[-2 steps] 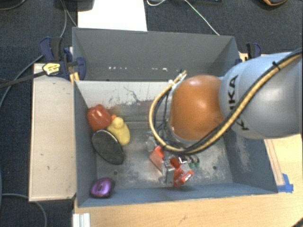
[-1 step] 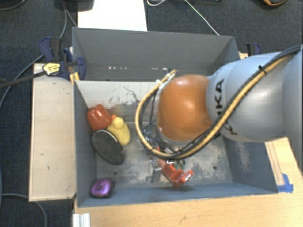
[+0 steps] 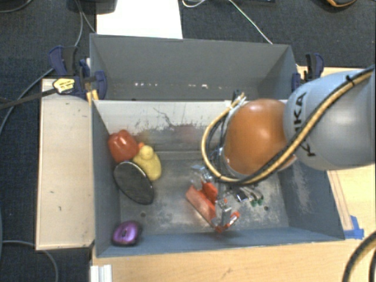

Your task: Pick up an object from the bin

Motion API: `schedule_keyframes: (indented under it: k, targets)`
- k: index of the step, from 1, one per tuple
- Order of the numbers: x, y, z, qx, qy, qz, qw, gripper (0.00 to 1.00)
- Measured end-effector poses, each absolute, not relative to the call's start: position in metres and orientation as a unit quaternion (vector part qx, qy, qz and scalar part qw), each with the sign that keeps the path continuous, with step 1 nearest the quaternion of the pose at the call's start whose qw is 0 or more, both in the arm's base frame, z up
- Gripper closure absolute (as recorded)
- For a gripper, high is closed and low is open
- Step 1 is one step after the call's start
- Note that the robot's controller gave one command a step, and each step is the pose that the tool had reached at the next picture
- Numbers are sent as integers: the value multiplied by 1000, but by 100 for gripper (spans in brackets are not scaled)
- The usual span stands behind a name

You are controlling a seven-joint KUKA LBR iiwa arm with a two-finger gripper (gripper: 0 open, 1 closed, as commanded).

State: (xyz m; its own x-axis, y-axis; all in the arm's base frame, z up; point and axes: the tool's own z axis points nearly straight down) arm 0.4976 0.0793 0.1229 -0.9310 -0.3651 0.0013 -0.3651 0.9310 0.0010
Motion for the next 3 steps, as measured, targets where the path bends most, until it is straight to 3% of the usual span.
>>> schedule_keyframes:
  k: [1, 2, 3]
  targets:
    - [487, 44, 120, 188, -982, -3, -8, 0]
    - [514, 94, 90, 379, -925, 3, -19, 0]
    - [497, 56, 92, 145, -989, -8, -33, 0]
